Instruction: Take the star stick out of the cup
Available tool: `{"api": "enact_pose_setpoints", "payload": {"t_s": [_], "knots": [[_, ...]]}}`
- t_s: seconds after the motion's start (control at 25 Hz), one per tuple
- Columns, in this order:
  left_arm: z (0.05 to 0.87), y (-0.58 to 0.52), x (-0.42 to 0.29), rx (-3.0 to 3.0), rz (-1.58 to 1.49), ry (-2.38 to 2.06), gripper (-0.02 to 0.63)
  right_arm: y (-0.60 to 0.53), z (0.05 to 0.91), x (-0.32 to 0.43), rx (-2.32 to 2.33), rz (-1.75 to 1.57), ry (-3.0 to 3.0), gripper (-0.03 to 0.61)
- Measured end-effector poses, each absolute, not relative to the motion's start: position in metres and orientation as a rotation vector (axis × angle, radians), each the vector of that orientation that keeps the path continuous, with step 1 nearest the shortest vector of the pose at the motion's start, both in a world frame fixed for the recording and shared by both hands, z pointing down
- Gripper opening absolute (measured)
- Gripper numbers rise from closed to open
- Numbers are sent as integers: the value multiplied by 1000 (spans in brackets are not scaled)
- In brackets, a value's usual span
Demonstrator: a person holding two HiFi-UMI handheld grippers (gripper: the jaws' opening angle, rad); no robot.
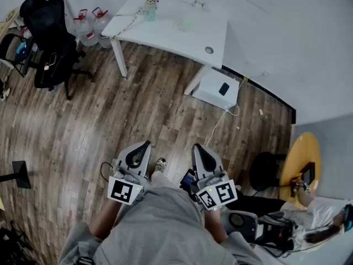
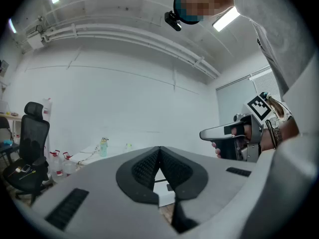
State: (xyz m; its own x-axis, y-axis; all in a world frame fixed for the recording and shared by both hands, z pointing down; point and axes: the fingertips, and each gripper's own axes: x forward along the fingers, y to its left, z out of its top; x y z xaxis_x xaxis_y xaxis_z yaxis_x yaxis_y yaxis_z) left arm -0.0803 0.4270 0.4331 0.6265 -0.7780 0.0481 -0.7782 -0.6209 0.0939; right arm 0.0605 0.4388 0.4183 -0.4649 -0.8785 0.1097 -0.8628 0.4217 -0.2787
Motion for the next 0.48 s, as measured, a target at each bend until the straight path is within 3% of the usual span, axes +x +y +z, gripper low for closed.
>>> {"api": "enact_pose_setpoints", "payload": {"t_s": [0.48], "knots": [[429,427,-105,2683,15,-1374,31,432,417,46,-1567,-474,2621,35]]}}
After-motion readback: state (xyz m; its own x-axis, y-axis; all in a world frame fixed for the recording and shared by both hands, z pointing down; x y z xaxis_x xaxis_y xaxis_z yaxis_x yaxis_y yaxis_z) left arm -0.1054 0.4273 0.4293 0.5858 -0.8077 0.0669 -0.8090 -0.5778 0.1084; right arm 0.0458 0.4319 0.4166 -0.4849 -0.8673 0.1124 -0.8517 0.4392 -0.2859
